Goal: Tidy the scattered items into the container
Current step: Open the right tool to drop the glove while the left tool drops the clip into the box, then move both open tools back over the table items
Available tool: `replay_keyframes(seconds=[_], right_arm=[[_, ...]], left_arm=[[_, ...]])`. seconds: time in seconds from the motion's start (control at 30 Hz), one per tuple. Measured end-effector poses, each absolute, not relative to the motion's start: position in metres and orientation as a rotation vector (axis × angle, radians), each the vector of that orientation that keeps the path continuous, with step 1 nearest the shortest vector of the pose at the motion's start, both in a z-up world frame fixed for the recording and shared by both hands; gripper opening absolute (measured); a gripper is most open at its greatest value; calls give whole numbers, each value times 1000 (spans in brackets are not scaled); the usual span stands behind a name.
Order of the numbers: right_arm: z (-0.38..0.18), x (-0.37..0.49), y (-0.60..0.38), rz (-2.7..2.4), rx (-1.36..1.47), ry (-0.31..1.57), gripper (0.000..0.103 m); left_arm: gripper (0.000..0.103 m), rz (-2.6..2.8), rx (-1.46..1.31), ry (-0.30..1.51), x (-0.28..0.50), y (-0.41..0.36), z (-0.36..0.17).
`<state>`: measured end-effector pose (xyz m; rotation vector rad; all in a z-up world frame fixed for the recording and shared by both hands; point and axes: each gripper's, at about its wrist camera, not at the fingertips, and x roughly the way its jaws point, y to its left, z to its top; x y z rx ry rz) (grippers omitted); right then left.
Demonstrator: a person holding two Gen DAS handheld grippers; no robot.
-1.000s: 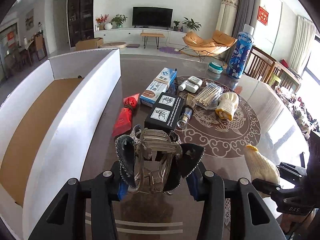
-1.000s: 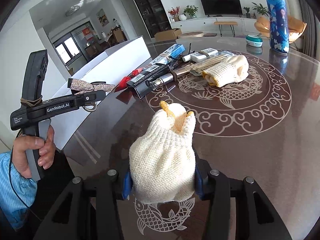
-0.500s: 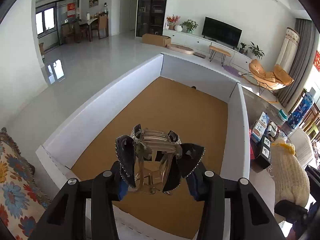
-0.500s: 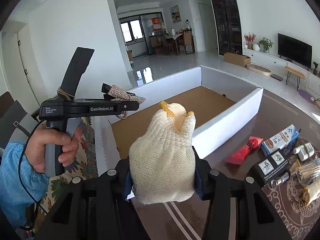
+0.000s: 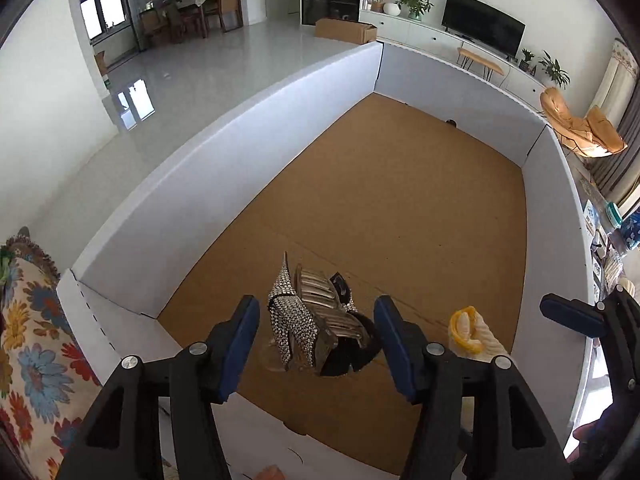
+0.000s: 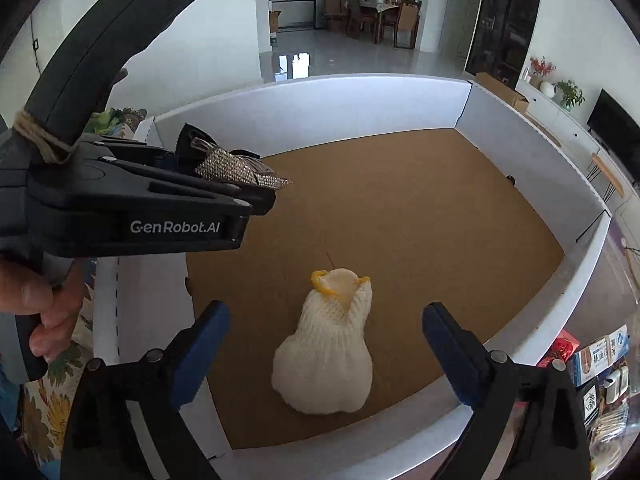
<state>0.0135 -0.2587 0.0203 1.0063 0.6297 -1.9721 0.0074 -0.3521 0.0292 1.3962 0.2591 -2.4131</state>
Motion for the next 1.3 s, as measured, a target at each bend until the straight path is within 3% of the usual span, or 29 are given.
replay_keyframes(seconds=[0.13, 0.23, 0.53, 0.63, 0.73, 0.9, 1.1, 1.3], right_arm=[[15, 9, -249, -1961, 1011, 702, 97], [5, 18, -253, -1925, 970, 878, 97], [0, 13, -228, -1945, 885, 900, 95], [19, 11, -213, -2057, 771, 779, 97], [46, 12, -179, -2194, 641, 627, 103], [55, 21, -78, -2408, 524, 405, 103], [3, 13, 69, -2611, 890, 244, 103], [-37, 16, 195, -2745, 1252, 79, 103]], left_arm=[[70, -2381, 1450, 171, 0, -345, 22], [84, -2354, 1526, 53, -4, -336, 14], [87, -2359, 1439, 73, 9, -318, 20], [102, -2380, 1348, 238, 20, -330, 32], [102, -2428, 1149, 343, 46, -335, 63], [103, -2616, 894, 439, 99, -305, 115], [103, -2889, 931, 281, 111, -201, 135], [103, -3023, 1195, 164, 76, -81, 84]])
